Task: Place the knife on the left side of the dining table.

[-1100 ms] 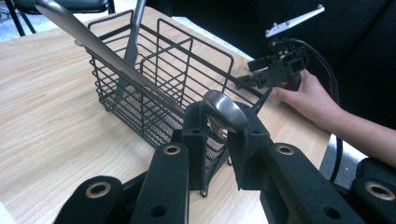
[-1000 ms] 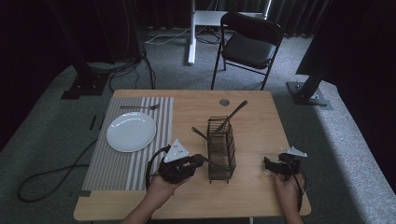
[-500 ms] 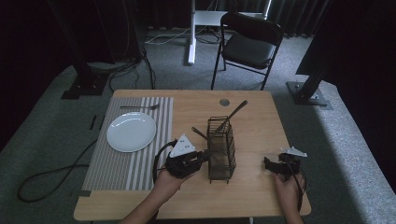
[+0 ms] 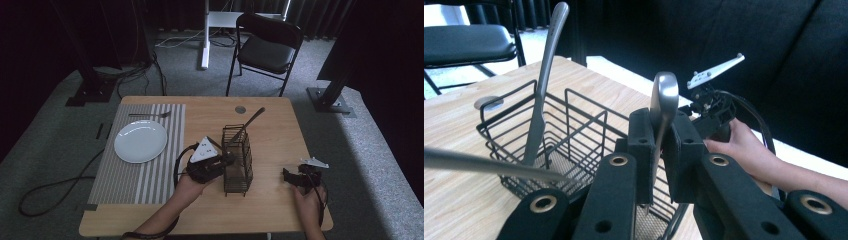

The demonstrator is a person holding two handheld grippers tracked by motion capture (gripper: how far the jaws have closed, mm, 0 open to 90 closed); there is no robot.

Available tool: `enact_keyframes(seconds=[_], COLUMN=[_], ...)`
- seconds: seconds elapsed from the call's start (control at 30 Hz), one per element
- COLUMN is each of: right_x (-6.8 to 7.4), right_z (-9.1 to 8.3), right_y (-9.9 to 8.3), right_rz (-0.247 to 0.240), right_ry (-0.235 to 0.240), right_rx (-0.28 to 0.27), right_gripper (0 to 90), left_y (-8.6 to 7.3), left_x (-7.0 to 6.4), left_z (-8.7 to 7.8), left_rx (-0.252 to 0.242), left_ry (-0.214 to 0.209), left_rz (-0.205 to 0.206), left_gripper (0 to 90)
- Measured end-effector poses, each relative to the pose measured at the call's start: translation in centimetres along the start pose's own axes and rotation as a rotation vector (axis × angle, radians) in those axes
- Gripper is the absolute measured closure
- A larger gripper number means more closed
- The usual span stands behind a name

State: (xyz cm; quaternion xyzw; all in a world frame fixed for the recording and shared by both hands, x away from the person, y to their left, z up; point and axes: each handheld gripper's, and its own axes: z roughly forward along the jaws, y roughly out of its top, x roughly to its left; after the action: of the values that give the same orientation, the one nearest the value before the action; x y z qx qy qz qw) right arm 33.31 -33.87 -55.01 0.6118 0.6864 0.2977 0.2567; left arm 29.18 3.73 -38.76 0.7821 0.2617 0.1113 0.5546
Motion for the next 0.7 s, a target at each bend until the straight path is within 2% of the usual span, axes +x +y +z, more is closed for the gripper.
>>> enact_keyframes(seconds=[0.17,0.7], right_x=[0.0,0.0], right_z=[0.0,0.0], right_y=[0.0,0.0], right_rz=[0.000,0.000], right_ry=[0.000,0.000], right_rx=[0.000,0.001], right_gripper=[11.9,11.9], left_y=[0.2,1.0], left_x=[-0.2,-0.2], left_z=[0.7,2.9], left_rx=[-0.022,-0.063], left_ry=[-0.015,-0.035], left_rz=[0.030,0.048], left_gripper=[83.2,83.2])
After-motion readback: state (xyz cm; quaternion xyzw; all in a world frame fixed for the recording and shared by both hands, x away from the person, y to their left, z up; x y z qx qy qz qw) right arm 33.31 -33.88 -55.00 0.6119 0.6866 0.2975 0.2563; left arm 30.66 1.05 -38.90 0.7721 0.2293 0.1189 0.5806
